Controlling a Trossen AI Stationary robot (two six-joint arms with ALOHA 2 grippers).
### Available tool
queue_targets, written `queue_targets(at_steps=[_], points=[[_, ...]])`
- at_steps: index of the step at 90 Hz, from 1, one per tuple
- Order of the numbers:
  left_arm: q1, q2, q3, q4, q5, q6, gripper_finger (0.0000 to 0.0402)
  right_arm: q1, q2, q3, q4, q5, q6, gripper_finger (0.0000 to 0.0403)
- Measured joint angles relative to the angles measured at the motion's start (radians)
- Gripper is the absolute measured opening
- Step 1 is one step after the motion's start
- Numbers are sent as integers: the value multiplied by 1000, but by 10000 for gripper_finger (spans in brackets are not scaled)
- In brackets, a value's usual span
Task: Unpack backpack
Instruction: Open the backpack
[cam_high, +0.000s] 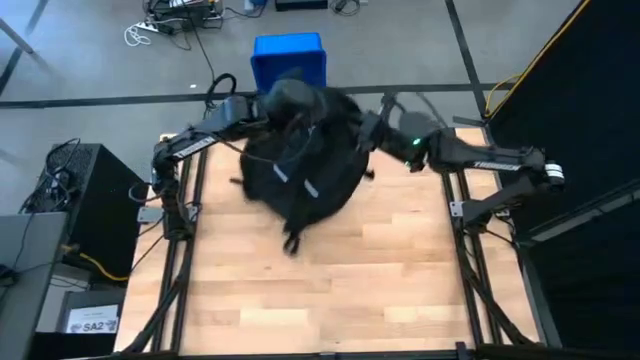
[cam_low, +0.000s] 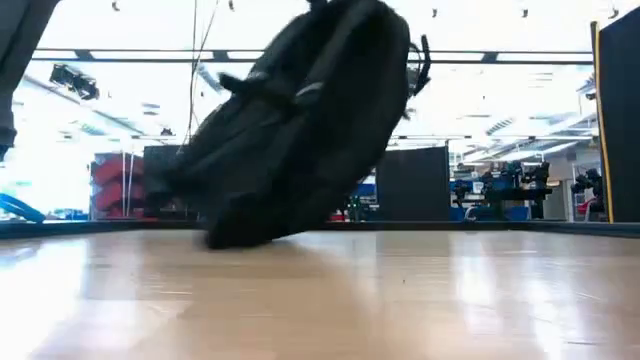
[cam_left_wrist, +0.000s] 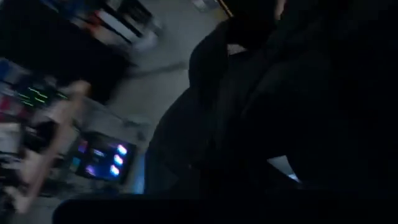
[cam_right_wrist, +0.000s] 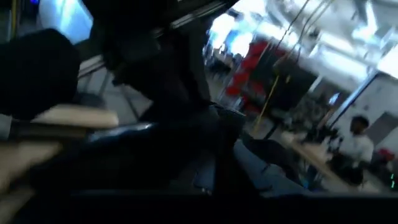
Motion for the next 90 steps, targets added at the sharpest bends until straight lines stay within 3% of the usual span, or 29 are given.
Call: queue_targets(at_steps=[12, 25, 39, 44, 49, 58, 72, 90], points=[[-78, -45, -23, 113, -49, 26, 0, 21, -9, 104, -95, -54, 1, 0], [-216, -62, -72, 69, -178, 49, 0, 83, -12, 100, -190, -107, 20, 0], [-392, -69, -269, 79, -421, 3, 0, 191, -11, 7, -219, -117, 42, 0], [-446, -72, -356, 88, -459, -55, 0, 230, -10, -38, -220, -131, 62, 0], [-486, -73, -446, 87, -442, -157, 0, 270, -9, -91, -227, -149, 92, 0], [-549, -70, -615, 98, -325, -355, 0, 334, -1, -215, -222, -236, 165, 0], [-648, -61, -859, 293, -285, -579, 0, 420, 6, -403, -76, -294, 290, 0], [-709, -32, -1028, 606, -116, -655, 0, 488, 15, -645, 153, -330, 534, 0]])
